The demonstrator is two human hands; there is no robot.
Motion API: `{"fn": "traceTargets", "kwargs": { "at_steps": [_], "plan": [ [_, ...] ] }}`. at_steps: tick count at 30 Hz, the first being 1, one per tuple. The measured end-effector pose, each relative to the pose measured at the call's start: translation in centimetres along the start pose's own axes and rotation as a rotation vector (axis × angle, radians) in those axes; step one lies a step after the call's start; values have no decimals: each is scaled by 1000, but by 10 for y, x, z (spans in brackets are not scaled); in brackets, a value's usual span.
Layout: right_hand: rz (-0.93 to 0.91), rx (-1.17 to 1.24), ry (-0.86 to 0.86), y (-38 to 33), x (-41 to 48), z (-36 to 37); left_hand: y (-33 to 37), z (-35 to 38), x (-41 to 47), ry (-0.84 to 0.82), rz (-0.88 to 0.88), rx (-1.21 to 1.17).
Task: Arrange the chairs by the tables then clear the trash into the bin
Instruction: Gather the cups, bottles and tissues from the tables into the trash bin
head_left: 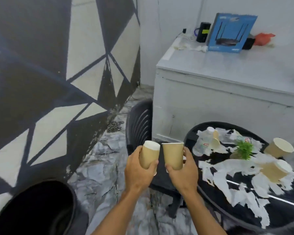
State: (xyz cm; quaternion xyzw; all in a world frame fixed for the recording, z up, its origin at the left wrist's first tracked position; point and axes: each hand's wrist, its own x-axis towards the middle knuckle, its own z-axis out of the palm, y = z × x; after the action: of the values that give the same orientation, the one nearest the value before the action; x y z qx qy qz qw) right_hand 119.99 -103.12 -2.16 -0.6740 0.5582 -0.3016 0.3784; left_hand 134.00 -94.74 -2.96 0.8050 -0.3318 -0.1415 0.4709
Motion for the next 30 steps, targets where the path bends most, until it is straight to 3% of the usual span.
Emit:
{"fn": "traceTargets", "kwargs": {
  "at_steps": [7, 13, 22, 30],
  "plan": [
    [-188, 53, -357, -85, -83, 150, -103, -167, -26, 331, -244, 70],
    [-297, 40, -672, -131, -142, 254, -164, -254, -55, 545, -445, 95],
    [-397, -84, -978, -161, -173, 388, -238, -316, -46, 720, -748, 139],
    [-409, -223, -1121, -169, -170, 467, -289, -330, -18, 751, -972, 117]
  ]
}}
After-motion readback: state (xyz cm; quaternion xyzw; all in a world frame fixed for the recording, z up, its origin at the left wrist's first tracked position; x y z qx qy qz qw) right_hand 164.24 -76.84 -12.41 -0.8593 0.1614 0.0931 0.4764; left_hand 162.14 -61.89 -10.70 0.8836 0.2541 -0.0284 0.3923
